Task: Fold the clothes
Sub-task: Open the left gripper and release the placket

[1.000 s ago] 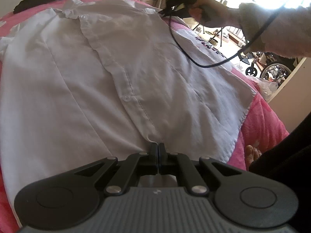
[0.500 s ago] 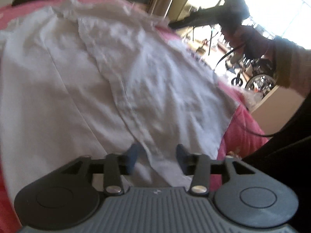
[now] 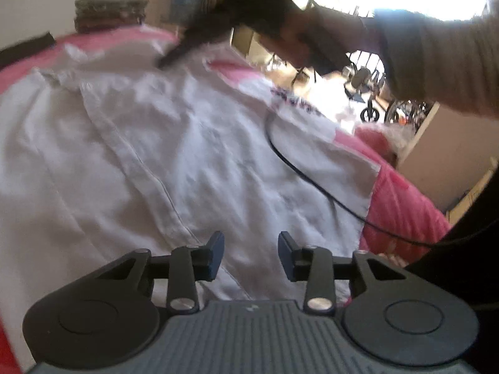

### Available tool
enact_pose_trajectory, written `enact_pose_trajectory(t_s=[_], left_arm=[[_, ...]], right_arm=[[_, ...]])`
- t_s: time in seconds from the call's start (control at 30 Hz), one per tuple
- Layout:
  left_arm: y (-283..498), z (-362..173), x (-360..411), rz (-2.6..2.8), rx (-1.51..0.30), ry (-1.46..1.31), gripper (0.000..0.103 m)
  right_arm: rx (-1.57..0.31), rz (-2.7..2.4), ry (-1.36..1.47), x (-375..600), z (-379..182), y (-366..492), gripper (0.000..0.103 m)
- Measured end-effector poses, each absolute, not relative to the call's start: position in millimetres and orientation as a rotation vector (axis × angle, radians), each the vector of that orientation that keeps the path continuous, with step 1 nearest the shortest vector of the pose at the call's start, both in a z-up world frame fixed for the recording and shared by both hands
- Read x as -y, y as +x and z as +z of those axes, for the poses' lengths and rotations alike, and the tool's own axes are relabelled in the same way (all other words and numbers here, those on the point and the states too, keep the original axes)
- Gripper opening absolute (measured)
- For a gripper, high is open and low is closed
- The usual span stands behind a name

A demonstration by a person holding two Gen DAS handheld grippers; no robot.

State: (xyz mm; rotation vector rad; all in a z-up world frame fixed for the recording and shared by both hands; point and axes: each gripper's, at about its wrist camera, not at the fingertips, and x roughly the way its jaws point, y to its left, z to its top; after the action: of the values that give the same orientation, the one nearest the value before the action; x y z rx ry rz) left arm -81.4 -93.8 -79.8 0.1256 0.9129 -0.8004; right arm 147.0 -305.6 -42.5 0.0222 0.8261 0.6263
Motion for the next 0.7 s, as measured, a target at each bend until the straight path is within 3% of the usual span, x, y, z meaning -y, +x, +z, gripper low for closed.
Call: enact_pose_trajectory(t_s=[0.3, 0.63, 0.7], left_arm=[[-77, -94, 86, -0.771, -0.956, 0.063, 0.034], [-74, -99, 75, -0.786, -0.967, -0.014, 0.034], [-74, -99, 74, -0.79, -0.967, -0.019, 0.034]], right_arm=[[-0.782, 0.536, -0.008, 255, -60, 233, 0.016], [-0.788, 0.287, 0.065, 296, -85, 325, 0.015], [-0.786, 0.24, 0.044, 305, -94, 338, 0.011]])
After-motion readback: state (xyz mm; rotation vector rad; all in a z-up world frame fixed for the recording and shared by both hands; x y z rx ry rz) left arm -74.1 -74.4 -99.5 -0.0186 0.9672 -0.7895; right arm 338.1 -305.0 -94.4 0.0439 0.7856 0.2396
